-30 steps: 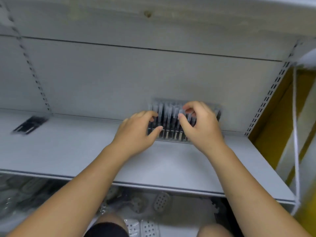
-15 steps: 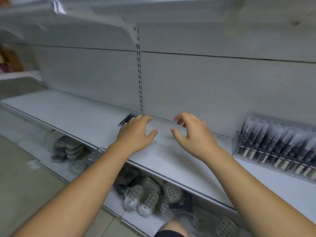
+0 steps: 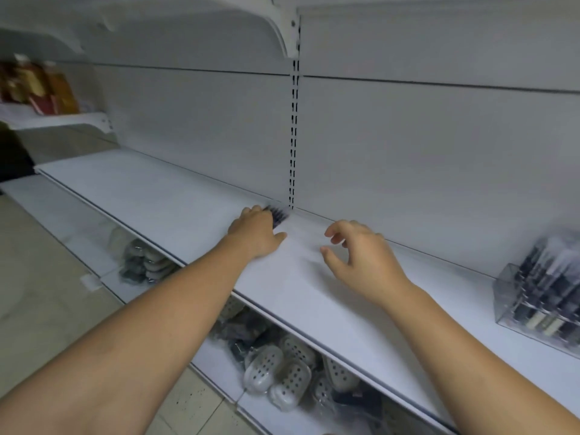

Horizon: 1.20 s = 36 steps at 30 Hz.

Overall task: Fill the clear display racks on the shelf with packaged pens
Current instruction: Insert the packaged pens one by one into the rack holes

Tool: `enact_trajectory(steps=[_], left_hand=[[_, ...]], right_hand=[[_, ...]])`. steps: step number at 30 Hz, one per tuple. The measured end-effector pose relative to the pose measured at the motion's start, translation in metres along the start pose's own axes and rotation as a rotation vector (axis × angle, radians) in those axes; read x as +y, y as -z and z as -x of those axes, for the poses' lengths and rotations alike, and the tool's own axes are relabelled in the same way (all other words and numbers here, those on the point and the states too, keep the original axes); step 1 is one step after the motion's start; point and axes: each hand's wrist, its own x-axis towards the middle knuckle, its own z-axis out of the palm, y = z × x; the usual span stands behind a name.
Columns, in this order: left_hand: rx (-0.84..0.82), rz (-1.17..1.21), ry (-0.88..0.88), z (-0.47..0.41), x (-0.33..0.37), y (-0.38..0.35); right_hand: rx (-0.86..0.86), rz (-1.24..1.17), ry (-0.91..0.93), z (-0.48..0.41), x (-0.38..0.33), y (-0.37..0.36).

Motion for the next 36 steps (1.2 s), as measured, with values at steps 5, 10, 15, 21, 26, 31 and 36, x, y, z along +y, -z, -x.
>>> enact_trajectory(steps=[5,10,15,21,26,31,36], left_hand=[[-0.028,0.030,0.032,-0.014,-0.007,0.004],[-0.133,0.050,0.045,-0.022,-0.001,0.016],[-0.241,-0.011,-0.041,-0.014,0.014,0.020],[-0.224,-0.209,-0.009,0.000,0.031,0.021],[-0.242,-0.250,-0.031,0.017,0.026,0.022],[-0.045,-0.146,-0.178,0.048,0.045,0.021],[-0.152,0.726,-0.271,0.102,0.109,0.019]], right_hand=[[0.008,0.003,-0.019,0.003,0.009,0.004],[0.014,0.005,-0.020,0.007,0.011,0.008],[0.006,0.008,-0.018,0.014,0.013,0.015],[-0.017,0.010,-0.038,0.026,0.018,0.029],[-0.041,0.009,-0.057,0.043,0.022,0.045],[0.011,-0.087,-0.134,0.068,0.029,0.068],[0.072,-0.273,-0.261,0.106,0.037,0.098]])
